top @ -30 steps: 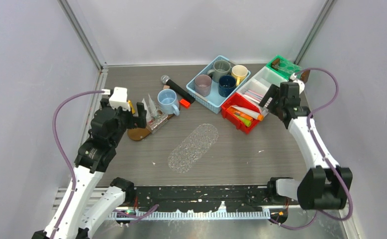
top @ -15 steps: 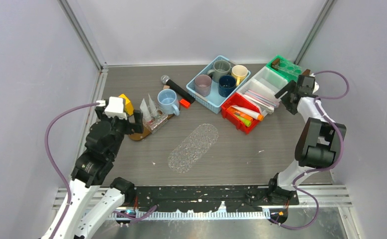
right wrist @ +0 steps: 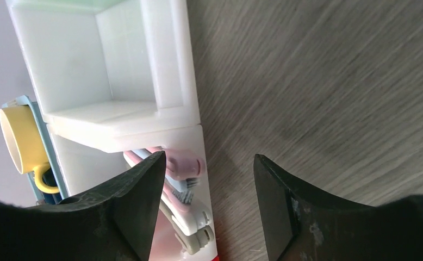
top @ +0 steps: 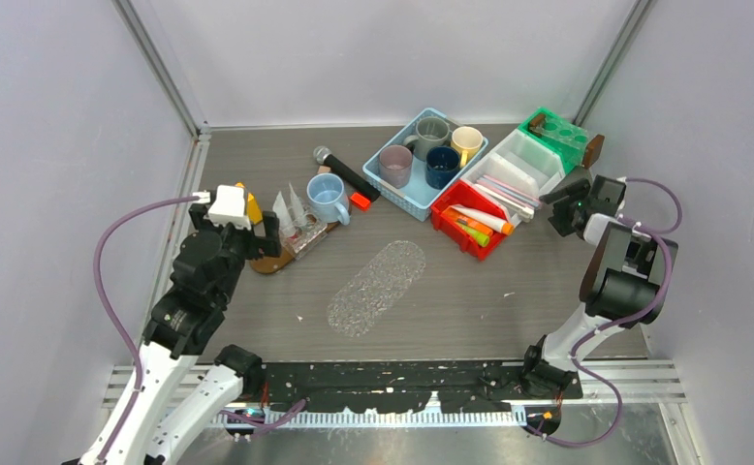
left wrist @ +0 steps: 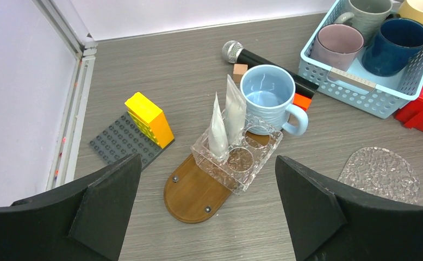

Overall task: Prepare toiletry sets of a toothbrush and toothpaste on the tray
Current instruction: Pick up the toothbrush from the storage box.

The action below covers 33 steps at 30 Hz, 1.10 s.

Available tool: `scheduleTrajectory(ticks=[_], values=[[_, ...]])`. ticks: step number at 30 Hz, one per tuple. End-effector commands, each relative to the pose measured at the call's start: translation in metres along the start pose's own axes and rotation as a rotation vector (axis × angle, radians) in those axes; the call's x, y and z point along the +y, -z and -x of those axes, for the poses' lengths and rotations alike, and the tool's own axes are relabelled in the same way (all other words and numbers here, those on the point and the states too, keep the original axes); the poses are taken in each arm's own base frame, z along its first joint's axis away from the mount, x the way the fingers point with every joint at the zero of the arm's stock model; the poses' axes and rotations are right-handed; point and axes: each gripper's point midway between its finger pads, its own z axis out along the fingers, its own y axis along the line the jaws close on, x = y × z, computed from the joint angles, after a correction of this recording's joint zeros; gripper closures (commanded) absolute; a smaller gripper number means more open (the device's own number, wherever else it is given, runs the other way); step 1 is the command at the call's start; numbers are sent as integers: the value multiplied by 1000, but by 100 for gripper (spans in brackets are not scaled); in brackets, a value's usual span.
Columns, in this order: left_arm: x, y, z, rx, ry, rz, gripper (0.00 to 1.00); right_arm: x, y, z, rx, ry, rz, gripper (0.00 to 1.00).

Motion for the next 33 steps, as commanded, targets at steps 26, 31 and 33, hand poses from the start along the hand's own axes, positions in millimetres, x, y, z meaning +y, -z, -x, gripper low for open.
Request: scheduleTrajectory(ticks=[26,31,33], values=[[-1,-9,8,-32,-13,11,5,34,11,9,-34,-81,284,79],[0,-9,8,-33,-14,14,5,49,31,18,-71,-43,311,85],[0,-9,9,-35,-13,13,5,56,41,24,-93,-20,316,87]])
